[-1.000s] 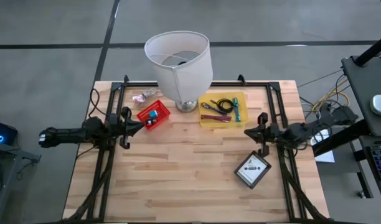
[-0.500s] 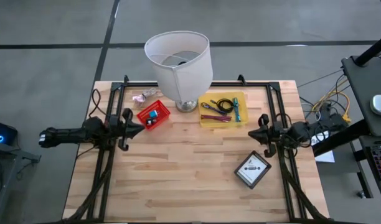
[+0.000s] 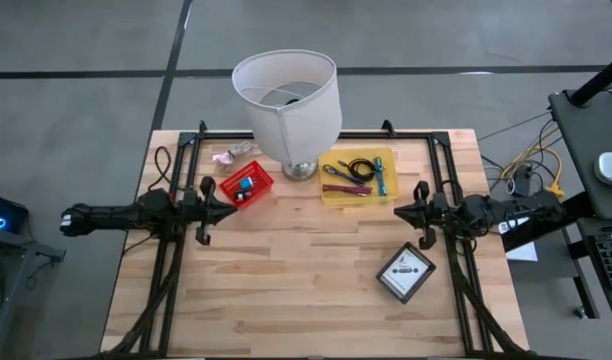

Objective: Pick and place items into bin
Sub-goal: Return to Home Position

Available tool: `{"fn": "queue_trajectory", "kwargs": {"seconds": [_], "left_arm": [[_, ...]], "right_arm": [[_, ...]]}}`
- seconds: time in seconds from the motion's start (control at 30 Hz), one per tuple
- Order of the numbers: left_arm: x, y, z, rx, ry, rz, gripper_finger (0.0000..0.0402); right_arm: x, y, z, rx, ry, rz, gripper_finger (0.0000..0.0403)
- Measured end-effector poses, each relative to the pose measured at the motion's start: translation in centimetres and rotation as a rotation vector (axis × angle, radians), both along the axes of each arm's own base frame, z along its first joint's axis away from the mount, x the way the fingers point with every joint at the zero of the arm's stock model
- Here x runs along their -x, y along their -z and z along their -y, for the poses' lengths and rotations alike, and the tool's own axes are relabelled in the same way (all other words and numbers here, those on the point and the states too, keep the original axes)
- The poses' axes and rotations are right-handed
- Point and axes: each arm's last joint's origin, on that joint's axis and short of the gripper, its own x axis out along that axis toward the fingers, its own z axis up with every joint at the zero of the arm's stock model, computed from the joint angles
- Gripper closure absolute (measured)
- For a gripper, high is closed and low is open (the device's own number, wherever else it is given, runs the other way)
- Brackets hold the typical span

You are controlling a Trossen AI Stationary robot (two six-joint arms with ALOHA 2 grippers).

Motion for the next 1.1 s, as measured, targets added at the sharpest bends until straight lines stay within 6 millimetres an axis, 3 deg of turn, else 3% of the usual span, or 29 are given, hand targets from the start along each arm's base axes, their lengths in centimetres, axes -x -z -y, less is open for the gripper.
{"fn": "queue_trajectory", "kwargs": {"seconds": [1.1], "left_arm": [[-0.26, 0.44, -0.01, 0.081, 0.004, -0.041, 0.0402]], "right_arm": [[-0.31, 0.58, 0.13, 0.029, -0.014, -0.068, 0.0394]]}}
